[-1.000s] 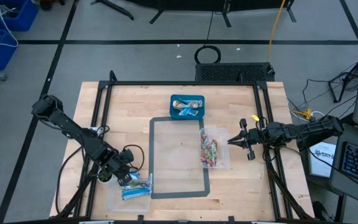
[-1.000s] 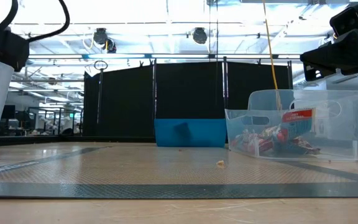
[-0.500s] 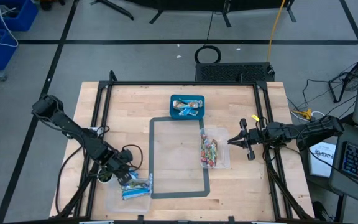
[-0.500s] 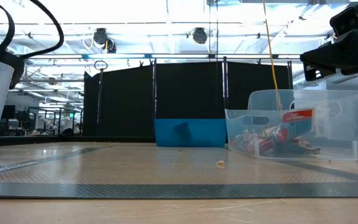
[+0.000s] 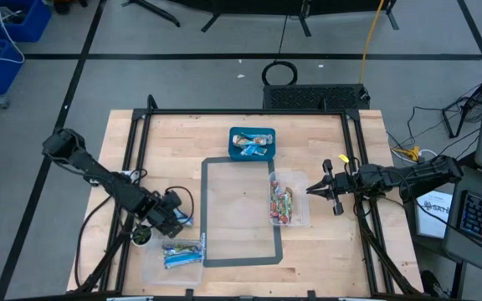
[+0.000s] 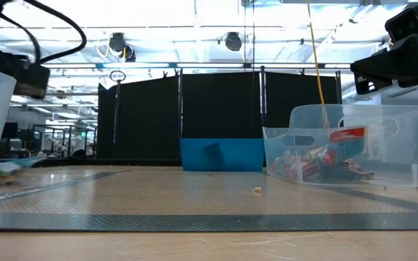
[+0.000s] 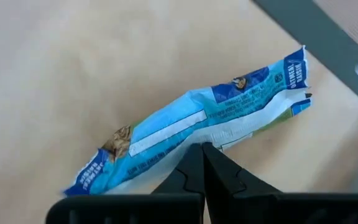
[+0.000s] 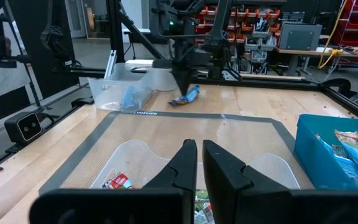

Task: Pick and place Granola Bars by type
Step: Put the purple granola bar into the left transparent bin

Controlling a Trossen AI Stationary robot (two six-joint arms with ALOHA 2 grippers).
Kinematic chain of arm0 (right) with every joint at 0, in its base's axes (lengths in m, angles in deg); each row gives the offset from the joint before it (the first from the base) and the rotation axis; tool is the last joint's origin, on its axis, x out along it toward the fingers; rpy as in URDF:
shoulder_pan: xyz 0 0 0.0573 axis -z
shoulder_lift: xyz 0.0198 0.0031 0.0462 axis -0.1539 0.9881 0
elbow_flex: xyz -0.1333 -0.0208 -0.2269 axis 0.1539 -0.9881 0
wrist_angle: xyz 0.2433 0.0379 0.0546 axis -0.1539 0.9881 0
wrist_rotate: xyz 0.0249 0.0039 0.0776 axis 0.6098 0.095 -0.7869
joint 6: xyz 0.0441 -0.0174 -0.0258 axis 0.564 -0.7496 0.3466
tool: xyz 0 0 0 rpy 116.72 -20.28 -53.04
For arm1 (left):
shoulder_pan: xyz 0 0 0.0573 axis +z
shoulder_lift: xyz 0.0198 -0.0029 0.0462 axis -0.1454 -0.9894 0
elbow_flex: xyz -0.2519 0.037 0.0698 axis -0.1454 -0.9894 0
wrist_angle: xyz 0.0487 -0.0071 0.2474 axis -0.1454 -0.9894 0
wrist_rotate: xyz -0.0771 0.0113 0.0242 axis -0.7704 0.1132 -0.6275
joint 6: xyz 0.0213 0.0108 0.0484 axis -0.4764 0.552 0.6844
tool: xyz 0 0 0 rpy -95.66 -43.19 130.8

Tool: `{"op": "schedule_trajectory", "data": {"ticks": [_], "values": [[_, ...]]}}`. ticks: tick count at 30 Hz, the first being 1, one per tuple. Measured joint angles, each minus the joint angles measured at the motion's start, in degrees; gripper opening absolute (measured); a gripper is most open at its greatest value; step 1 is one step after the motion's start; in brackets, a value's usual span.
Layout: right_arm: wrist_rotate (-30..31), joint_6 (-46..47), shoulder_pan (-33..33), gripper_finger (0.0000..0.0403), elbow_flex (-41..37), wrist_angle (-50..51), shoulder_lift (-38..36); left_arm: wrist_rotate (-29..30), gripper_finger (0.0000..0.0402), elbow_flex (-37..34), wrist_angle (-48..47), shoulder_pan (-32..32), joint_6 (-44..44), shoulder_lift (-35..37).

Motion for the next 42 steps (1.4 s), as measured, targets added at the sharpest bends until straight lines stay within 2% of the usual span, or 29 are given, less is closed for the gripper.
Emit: {"op": "schedule_trajectory", "data": {"ticks": [6, 14, 19, 21, 23, 28, 30, 34, 42], "values": [[0.0, 0.0, 0.0, 0.0020, 0.0, 0.0, 0.0, 7.1, 0.0001, 0.0, -3.9, 4.4, 2.1, 0.0], [0.0, 0.0, 0.0, 0.0020, 0.0, 0.0, 0.0, 16.0, 0.0002, 0.0, -4.2, 12.5, 8.8, 0.0], [0.0, 0.0, 0.0, 0.0020, 0.0, 0.0, 0.0, 25.4, 0.0003, 0.0, -4.2, 18.1, 13.1, 0.0], [0.0, 0.0, 0.0, 0.0020, 0.0, 0.0, 0.0, 27.3, 0.0006, 0.0, -4.1, 20.2, 14.6, 0.0], [0.0, 0.0, 0.0, 0.0020, 0.0, 0.0, 0.0, 25.2, 0.0009, 0.0, -3.8, 22.0, 18.4, 0.0], [0.0, 0.0, 0.0, 0.0020, 0.0, 0.0, 0.0, 8.2, 0.0007, 0.0, -2.7, 23.8, 27.1, 0.0], [0.0, 0.0, 0.0, 0.0020, 0.0, 0.0, 0.0, 3.9, 0.0004, 0.0, -0.6, 23.1, 32.6, 0.0], [0.0, 0.0, 0.0, 0.0020, 0.0, 0.0, 0.0, 2.7, 0.0006, 0.0, 4.3, 20.9, 43.8, 0.0], [0.0, 0.0, 0.0, 0.0020, 0.0, 0.0, 0.0, 2.9, 0.0020, 0.0, 10.9, 20.6, 54.3, 0.0]]}}
